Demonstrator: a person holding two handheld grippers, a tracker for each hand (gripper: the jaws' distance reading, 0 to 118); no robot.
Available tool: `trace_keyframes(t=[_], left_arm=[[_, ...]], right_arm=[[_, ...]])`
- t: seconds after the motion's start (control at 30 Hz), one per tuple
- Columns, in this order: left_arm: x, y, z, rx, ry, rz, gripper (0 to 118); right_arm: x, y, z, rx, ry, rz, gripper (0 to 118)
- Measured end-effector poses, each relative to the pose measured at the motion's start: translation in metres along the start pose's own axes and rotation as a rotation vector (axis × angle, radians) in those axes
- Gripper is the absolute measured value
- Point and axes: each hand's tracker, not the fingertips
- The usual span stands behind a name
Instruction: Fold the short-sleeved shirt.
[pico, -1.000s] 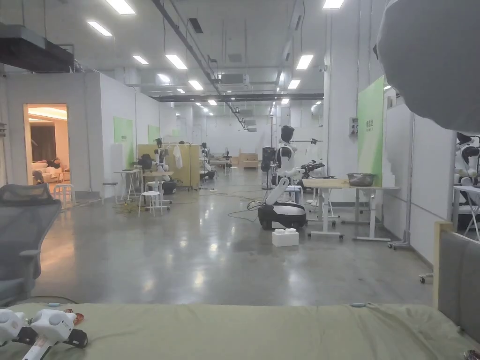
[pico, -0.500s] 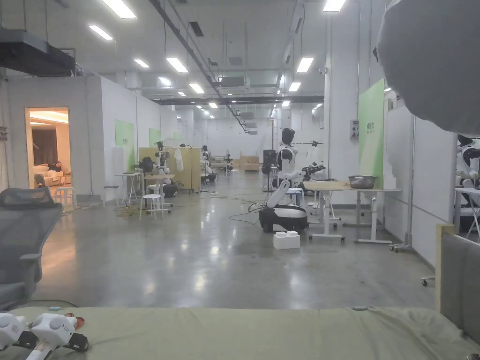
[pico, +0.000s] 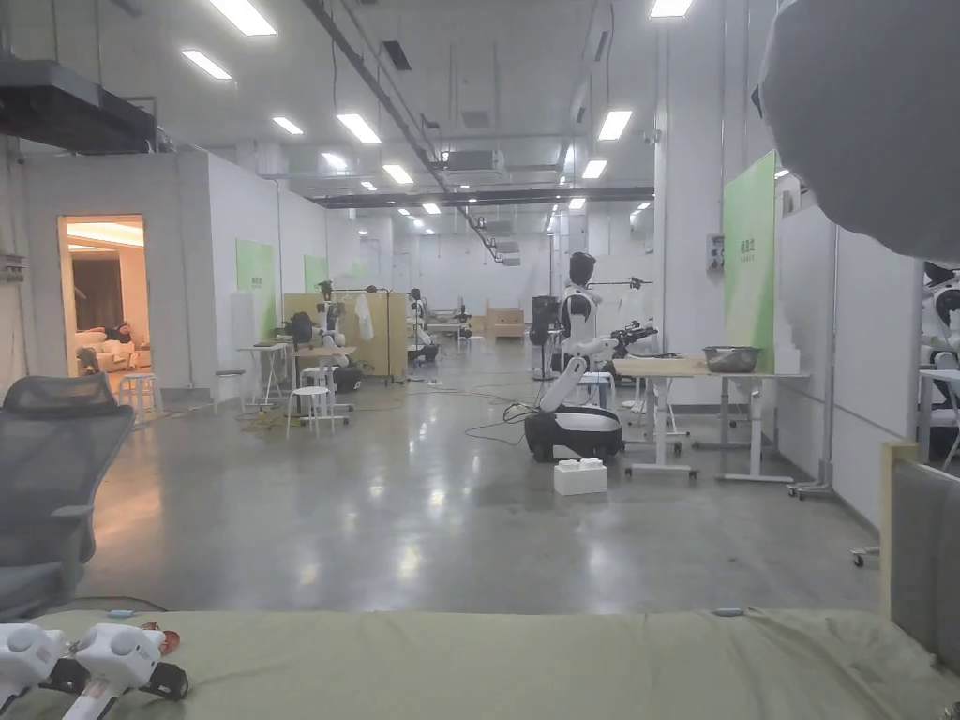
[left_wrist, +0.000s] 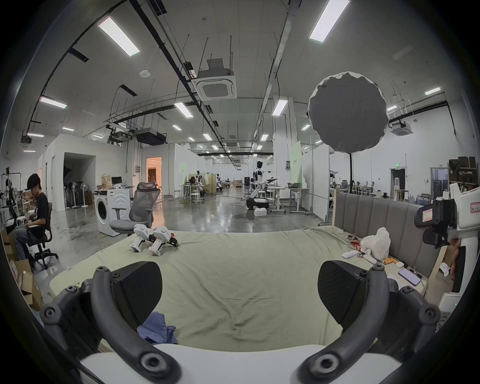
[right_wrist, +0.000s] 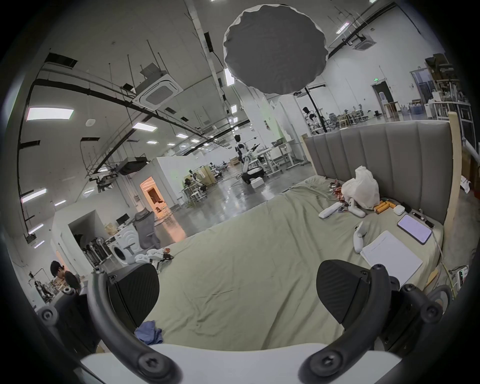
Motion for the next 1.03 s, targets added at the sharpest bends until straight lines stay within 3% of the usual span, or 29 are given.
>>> trace_keyframes(t=[0.13, 0.23, 0.27, 0.4, 0.5, 0.6, 0.77, 1.03], left_arm=[[-0.002, -0.001, -0.001, -0.005, 0.011, 0.008, 118], [-0.003, -0.001, -0.001, -0.001, 0.011, 0.013, 118], [-0.003, -0.001, -0.001, 0.005, 0.01, 0.012, 118], [0.001, 0.0, 0.002, 0.043, 0.067, -0.014, 118], [0.0, -0.001, 0.007, 0.056, 0.064, -0.051, 118], [0.009, -0.002, 0.006, 0.074, 0.108, -0.128, 118], [0.009, 0.0, 0.003, 0.083, 0.045, -0.043, 118], [0.031, -0.034, -0.03, 0.045, 0.093, 0.022, 118]], right_arm=[[0.001, -0.003, -0.006, 0.003, -0.024, -0.003, 118], [0.001, -0.008, -0.009, 0.006, 0.035, 0.066, 118], [0.0, -0.01, -0.011, -0.001, 0.064, 0.102, 118], [0.016, -0.031, -0.013, 0.094, 0.339, 0.235, 118], [0.013, -0.034, -0.011, 0.091, 0.162, 0.209, 118], [0.012, -0.031, -0.012, 0.102, 0.199, 0.274, 118], [0.005, -0.039, -0.011, 0.089, 0.176, 0.391, 118], [0.016, -0.059, -0.041, 0.034, 0.103, 0.342, 118]])
